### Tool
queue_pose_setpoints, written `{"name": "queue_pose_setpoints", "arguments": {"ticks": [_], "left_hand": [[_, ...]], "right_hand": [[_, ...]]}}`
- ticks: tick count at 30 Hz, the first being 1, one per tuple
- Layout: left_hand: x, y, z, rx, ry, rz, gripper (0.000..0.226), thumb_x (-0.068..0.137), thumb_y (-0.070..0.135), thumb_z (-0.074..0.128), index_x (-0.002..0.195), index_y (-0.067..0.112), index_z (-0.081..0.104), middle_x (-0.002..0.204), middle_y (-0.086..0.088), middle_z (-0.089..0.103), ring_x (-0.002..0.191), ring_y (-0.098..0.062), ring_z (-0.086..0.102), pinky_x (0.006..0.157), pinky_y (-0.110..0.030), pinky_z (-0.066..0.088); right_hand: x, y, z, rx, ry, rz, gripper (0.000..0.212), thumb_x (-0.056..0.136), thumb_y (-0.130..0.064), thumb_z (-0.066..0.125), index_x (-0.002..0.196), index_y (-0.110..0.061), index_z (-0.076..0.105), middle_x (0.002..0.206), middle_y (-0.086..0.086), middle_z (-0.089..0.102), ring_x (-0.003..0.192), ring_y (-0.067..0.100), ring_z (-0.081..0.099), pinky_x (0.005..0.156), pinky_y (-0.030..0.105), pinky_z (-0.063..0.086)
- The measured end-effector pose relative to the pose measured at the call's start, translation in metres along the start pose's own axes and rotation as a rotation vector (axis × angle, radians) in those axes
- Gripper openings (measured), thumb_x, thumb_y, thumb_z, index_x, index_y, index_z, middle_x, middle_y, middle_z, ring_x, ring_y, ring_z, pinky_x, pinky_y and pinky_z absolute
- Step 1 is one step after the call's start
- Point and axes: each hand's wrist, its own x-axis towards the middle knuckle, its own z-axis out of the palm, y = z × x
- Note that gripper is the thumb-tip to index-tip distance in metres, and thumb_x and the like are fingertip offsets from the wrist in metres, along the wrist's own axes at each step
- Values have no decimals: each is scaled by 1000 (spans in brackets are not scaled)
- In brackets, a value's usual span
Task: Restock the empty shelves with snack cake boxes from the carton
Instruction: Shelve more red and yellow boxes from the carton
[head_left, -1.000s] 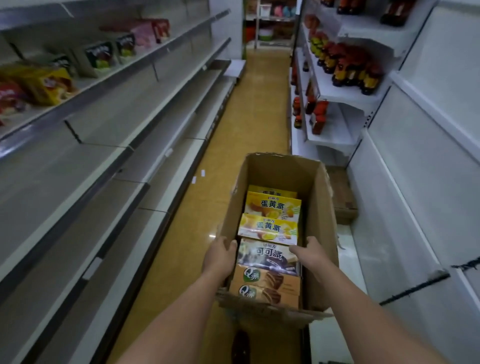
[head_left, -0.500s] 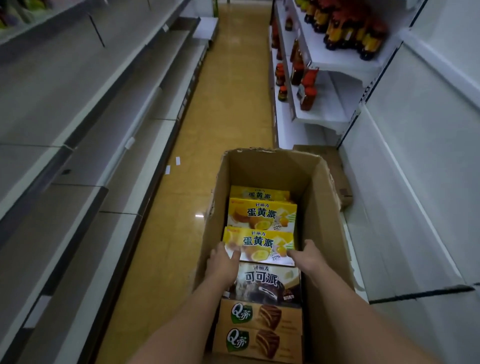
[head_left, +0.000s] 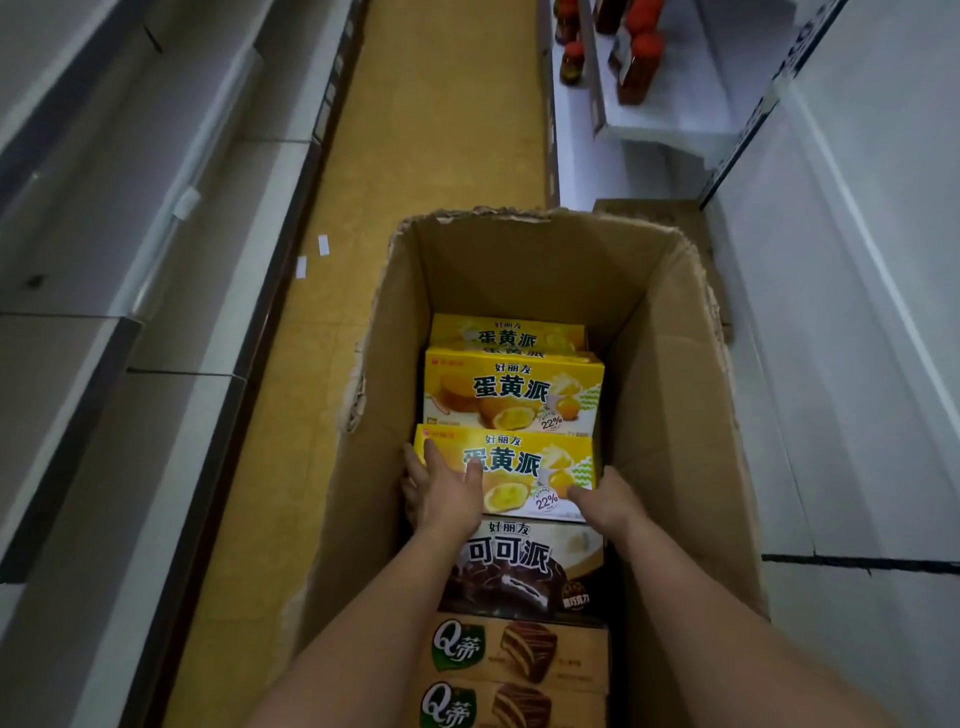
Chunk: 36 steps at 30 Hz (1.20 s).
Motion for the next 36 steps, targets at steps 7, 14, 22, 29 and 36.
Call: {"name": "queue_pose_setpoints", "arguments": {"ticks": [7,14,22,29,36], "left_hand": [[16,3,24,157,99,-92,74,96,50,38,152,16,3,160,-2,-7,139,-34,13,107,-50,26],[31,13,21,155,166,-229,81,93,52,45,151,8,9,152,-12,18,137,-32,20,105,-47,28],[17,21,12,-105,121,-219,70,92,47,51,142,8,23,146,-18,26,134,-37,25,107,-48,29],[-22,48,-36,-274,242,-142,63,89,49,55,132,11,29,140,-16,38,130,-38,34,103,-50,34],[-87,73,-87,-372,337,1,59,88,52,55,130,14,39,135,-13,46,124,-35,44,97,-43,40]], "right_hand": [[34,2,3,86,19,38,49,89,-27,61,127,1,48,127,19,56,114,36,56,94,42,47],[54,0,21,297,71,112,59,92,-38,57,132,2,41,131,20,53,117,37,53,96,42,45],[38,-7,-3,377,156,153,80,79,-60,62,130,-2,44,129,18,56,113,36,57,95,47,47],[-24,-34,-37,473,164,15,97,63,-74,67,125,-2,44,129,19,54,115,37,55,97,47,45],[-95,-65,-88,660,160,-221,62,67,-73,64,97,-19,64,95,6,70,90,28,67,88,42,52]]}}
